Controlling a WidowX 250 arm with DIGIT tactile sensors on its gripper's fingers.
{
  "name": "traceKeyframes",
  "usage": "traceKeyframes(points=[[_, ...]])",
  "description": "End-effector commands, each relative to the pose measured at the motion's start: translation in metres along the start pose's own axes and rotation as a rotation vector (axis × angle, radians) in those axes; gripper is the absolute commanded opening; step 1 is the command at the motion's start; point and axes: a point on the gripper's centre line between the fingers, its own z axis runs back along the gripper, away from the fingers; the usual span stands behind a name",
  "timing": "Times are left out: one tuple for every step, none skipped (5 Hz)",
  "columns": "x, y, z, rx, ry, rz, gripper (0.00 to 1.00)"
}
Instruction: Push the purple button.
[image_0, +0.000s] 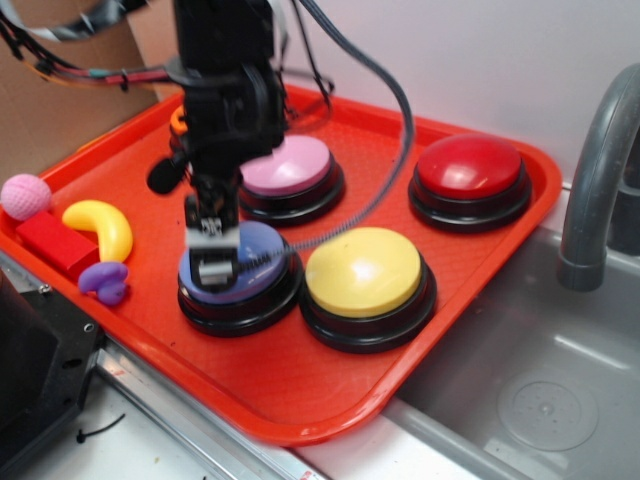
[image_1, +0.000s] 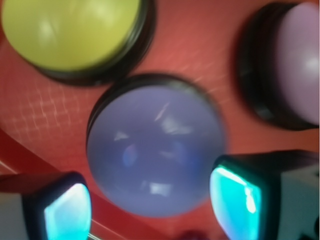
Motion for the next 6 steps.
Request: traceKeyframes(points=[[-0.004, -0.004, 0.002, 0.019, 0.007, 0.005, 1.0], [-0.004, 0.002, 0.032, 0.074, -0.022, 0.018, 1.0], [-0.016, 0.009, 0.076, 0.128, -0.085, 0.078, 1.0], [-0.023, 0.012, 0.094, 0.122, -0.102, 0.106, 1.0], [-0.024, 0.009, 0.1, 0.112, -0.098, 0.099, 1.0], [-0.024, 0.008, 0.11, 0.12, -0.113, 0.097, 1.0]])
